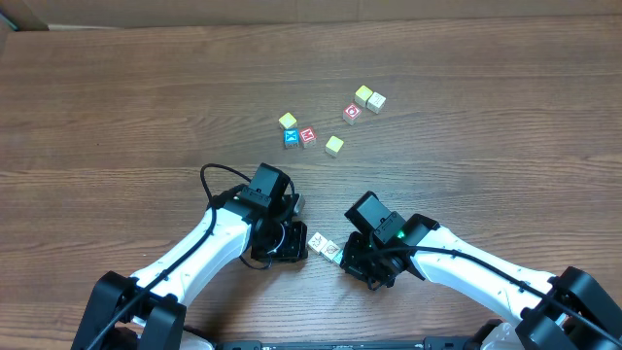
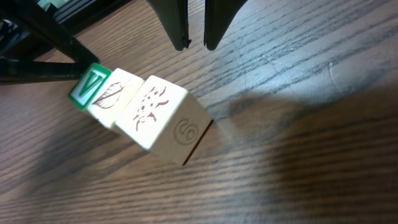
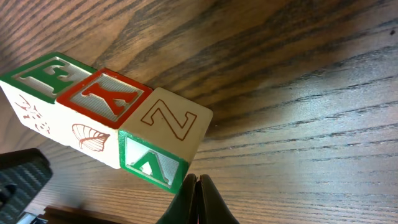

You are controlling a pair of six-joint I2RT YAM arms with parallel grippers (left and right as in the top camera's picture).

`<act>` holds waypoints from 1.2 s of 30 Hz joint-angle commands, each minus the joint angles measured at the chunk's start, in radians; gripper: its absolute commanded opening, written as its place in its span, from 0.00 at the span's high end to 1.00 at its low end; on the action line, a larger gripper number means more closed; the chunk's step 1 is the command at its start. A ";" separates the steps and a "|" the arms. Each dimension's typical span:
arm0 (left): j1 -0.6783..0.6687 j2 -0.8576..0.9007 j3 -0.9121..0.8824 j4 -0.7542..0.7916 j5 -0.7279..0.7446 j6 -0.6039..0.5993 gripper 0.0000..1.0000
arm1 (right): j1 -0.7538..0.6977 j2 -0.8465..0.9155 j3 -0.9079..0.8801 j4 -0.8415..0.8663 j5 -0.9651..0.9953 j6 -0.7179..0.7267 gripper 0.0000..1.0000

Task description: Flip 3 blocks

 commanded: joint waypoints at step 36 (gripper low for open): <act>-0.046 0.005 -0.067 0.156 -0.011 -0.087 0.96 | 0.005 0.006 -0.001 -0.052 0.082 0.053 0.96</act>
